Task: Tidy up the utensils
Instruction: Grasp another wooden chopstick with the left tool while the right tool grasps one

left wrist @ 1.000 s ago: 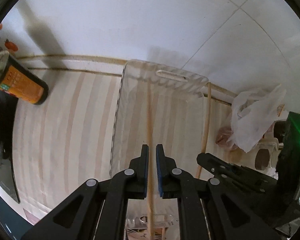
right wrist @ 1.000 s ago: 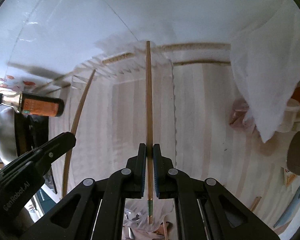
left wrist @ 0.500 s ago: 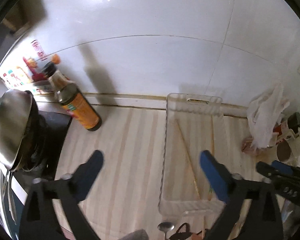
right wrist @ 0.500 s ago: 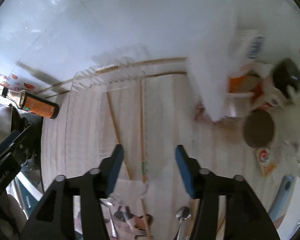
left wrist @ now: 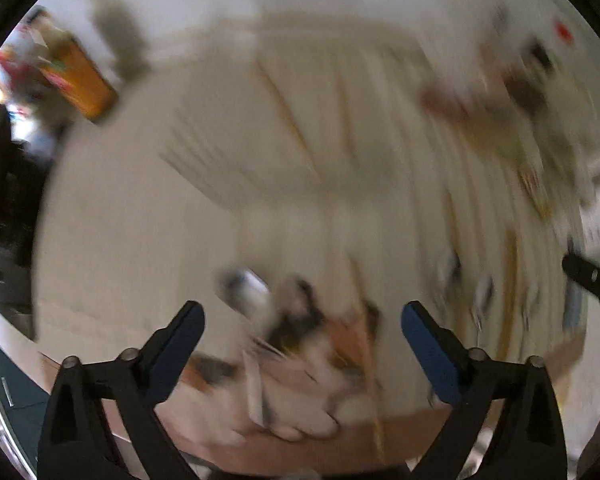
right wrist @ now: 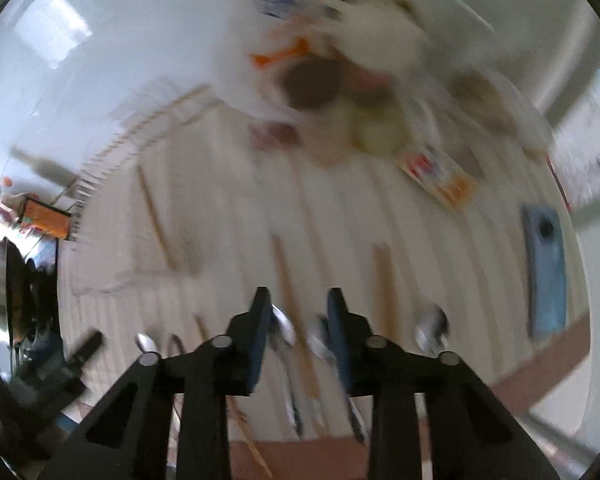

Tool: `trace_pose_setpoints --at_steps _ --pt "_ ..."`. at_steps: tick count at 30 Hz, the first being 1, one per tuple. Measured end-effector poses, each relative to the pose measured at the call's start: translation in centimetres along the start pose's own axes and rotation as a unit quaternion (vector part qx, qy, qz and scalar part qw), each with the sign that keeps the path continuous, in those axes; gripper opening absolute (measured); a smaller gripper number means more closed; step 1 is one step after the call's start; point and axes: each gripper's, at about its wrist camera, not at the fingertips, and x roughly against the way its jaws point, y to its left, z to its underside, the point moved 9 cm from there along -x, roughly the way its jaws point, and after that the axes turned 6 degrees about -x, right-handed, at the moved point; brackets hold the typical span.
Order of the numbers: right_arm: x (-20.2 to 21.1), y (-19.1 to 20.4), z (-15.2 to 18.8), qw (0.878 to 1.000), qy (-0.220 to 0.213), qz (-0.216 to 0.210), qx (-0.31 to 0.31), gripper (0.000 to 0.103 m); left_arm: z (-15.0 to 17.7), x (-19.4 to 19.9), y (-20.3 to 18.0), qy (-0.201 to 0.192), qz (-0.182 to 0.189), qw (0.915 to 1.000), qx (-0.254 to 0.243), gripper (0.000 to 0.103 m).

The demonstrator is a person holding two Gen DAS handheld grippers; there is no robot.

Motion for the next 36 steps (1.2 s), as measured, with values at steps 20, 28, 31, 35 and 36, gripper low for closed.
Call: trace_pose_setpoints --at_steps 20,28,31,35,36 --pt "-6.9 -2.2 10.1 0.995 0.1 0.0 0.021 0.022 4.2 -6.7 -2.5 0.089 -0.006 0.995 -0.045 0.004" --pt "-10.1 0.2 11.2 0.99 0.096 0.051 0.087 0.008 5.5 -6.5 -0.9 0.089 -0.003 0.9955 -0.033 0.005" --pt "-10.1 0.1 11.9 0.989 0.103 0.062 0.09 0.007 6.4 -6.5 -0.9 0.086 -0.002 0.9957 -0.035 0.005" --pt "-9.6 -0.7 14.5 0.984 0.134 0.067 0.091 0.007 6.9 -6.4 -0.7 0.086 0.001 0.9958 -0.029 0.005" --pt "-9.5 -0.9 15.0 0.984 0.14 0.068 0.091 0.007 6.5 -6.4 -0.4 0.087 0.001 0.9958 -0.029 0.005"
